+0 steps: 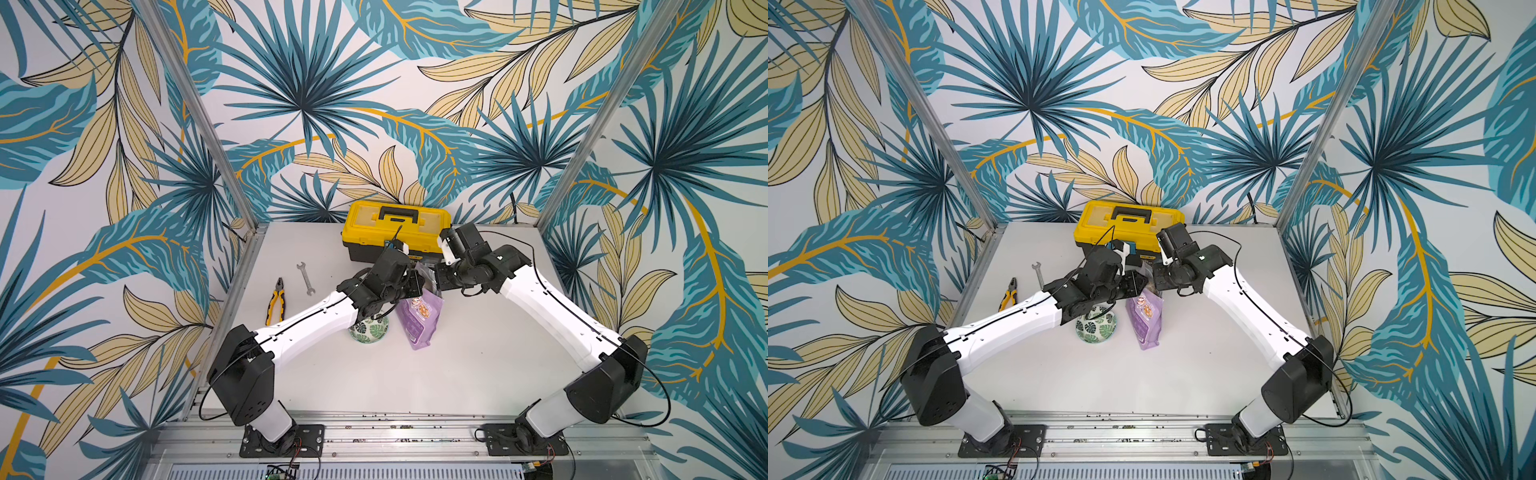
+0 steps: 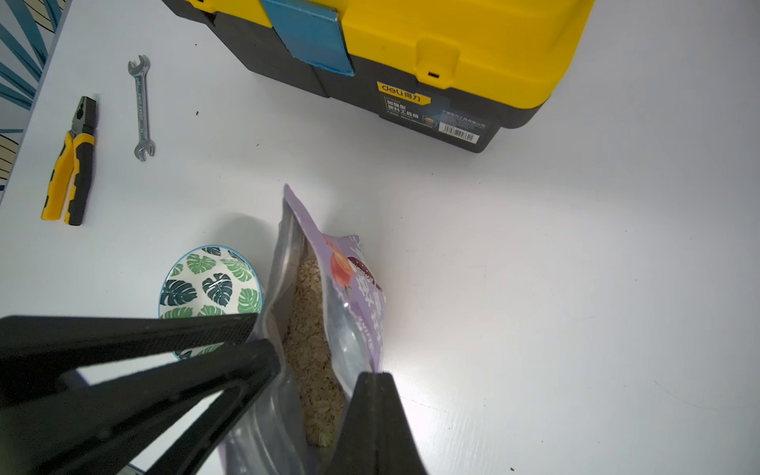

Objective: Pour the oats into the breakfast bowl
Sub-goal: Open the oats bag at the center of the board.

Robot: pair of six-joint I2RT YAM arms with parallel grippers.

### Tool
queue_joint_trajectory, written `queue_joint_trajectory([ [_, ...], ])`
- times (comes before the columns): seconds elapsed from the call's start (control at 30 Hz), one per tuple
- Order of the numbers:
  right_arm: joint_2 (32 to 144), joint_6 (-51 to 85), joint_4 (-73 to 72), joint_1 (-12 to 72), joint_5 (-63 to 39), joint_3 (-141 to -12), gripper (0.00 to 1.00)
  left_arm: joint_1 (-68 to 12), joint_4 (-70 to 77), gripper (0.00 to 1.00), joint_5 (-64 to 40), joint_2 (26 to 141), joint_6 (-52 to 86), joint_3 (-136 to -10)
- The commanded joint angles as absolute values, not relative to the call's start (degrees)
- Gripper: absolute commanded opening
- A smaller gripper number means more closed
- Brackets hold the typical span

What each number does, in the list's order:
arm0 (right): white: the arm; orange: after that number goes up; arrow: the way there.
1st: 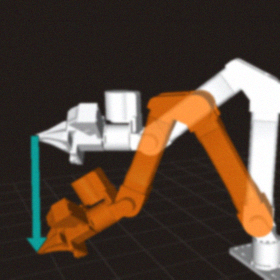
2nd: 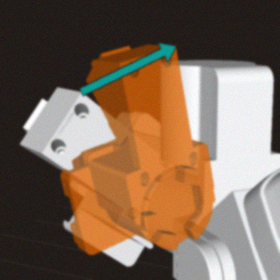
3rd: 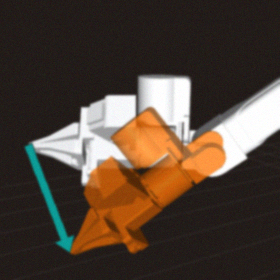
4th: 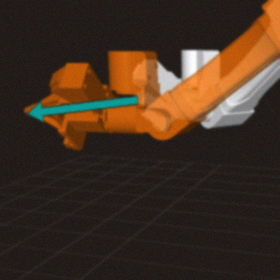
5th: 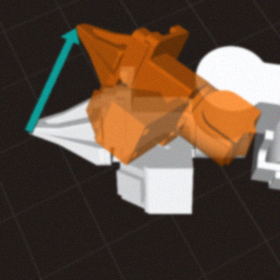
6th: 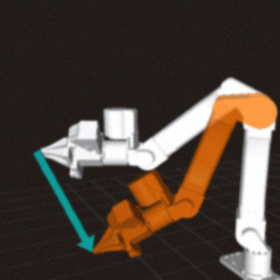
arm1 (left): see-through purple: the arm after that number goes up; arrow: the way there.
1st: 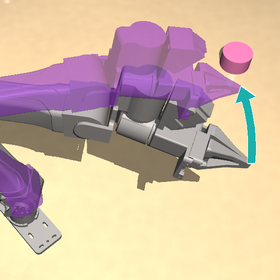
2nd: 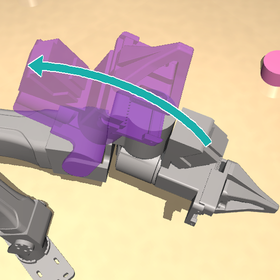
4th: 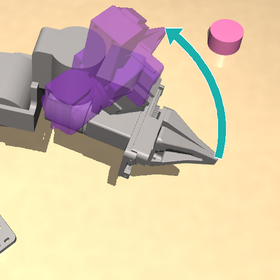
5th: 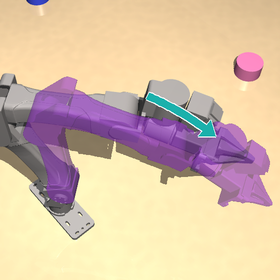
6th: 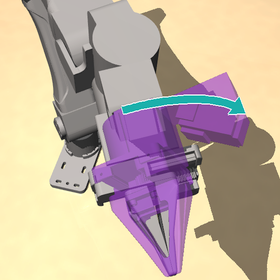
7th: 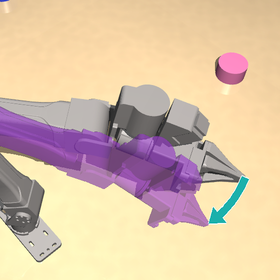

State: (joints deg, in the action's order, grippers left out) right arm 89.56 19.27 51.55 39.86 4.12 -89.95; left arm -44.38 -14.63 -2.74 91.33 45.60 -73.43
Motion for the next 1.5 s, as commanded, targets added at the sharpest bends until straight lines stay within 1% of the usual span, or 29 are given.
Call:
queue_joint_trajectory([
  [0.0, 89.33, 18.62, 54.57, 39.99, 5.47, -91.04, 0.06, -45.16, -19.61, 0.11, -1.63, 90.95, 43.52, -74.09],
  [0.07, 89.47, 18.58, 54.55, 39.99, 4.39, -90.86, 0.15, -45.32, -19.39, 0.06, -1.61, 90.69, 43.79, -74.09],
  [0.1, 89.47, 18.59, 54.27, 39.99, 3.38, -90.73, 0.22, -45.41, -19.23, 0.04, -1.59, 90.62, 43.91, -74.09],
  [0.2, 89.67, 18.96, 52.92, 40.0, 0.69, -89.92, 0.32, -45.74, -18.88, 0.0, -1.31, 90.04, 44.06, -74.14],
  [0.3, 90.27, 19.14, 52.15, 40.07, -0.64, -89.09, 0.39, -45.9, -18.94, 0.0, -0.84, 89.26, 44.3, -74.17],
  [0.37, 90.43, 19.35, 51.4, 40.08, -1.91, -88.16, 0.39, -45.92, -19.24, 0.0, -0.36, 88.61, 44.22, -74.11],
  [0.4, 90.5, 19.4, 51.02, 40.06, -2.35, -87.62, 0.38, -45.89, -19.39, 0.0, -0.1, 88.27, 44.08, -74.17],
  [0.47, 90.92, 19.27, 51.14, 40.08, -2.41, -87.21, 0.32, -45.91, -20.23, 0.0, 0.48, 87.67, 43.72, -74.45],
  [0.5, 91.08, 19.17, 51.73, 40.08, -1.26, -87.28, 0.24, -45.96, -21.39, 0.0, 1.07, 87.23, 43.06, -74.89],
  [0.57, 91.52, 18.99, 53.99, 40.08, 3.16, -88.33, 0.06, -45.91, -25.12, 0.0, 2.53, 86.42, 41.26, -76.22],
  [0.6, 91.68, 18.93, 55.11, 40.08, 5.21, -89.18, 0.0, -45.92, -26.86, 0.0, 2.96, 85.94, 40.32, -76.95],
  [0.8, 93.29, 18.46, 60.22, 41.43, 16.37, -94.49, 0.0, -45.9, -40.52, 0.0, 5.3, 84.71, 33.97, -81.24],
  [0.93, 95.16, 18.52, 63.8, 41.79, 24.38, -97.5, 0.0, -46.0, -49.73, 0.0, 11.27, 84.21, 30.69, -83.21],
  [1.03, 95.53, 18.58, 64.94, 41.84, 27.56, -98.73, 0.0, -46.0, -54.38, 0.0, 14.36, 84.09, 28.88, -84.3],
  [1.1, 95.14, 18.01, 64.05, 41.84, 26.05, -98.55, 0.0, -46.01, -55.94, 0.0, 15.87, 83.88, 28.37, -84.47],
  [1.27, 92.19, 16.67, 57.49, 41.84, 11.48, -95.54, 0.0, -46.03, -56.22, 0.0, 17.3, 84.05, 28.19, -83.83],
  [1.33, 91.24, 16.85, 55.96, 41.84, 7.44, -94.44, 0.0, -46.01, -54.27, 0.08, 16.16, 83.77, 28.75, -83.34],
  [1.37, 90.89, 16.86, 55.52, 41.84, 6.31, -94.14, 0.0, -46.04, -52.93, 0.16, 15.34, 83.62, 29.05, -83.0],
  [1.4, 90.53, 17.04, 55.2, 41.84, 4.95, -93.87, 0.0, -46.02, -51.22, 0.21, 14.39, 83.46, 29.5, -82.72],
  [1.47, 89.88, 17.24, 54.68, 41.82, 3.78, -93.15, 0.0, -45.93, -48.2, 0.36, 12.43, 83.17, 30.44, -82.32],
])
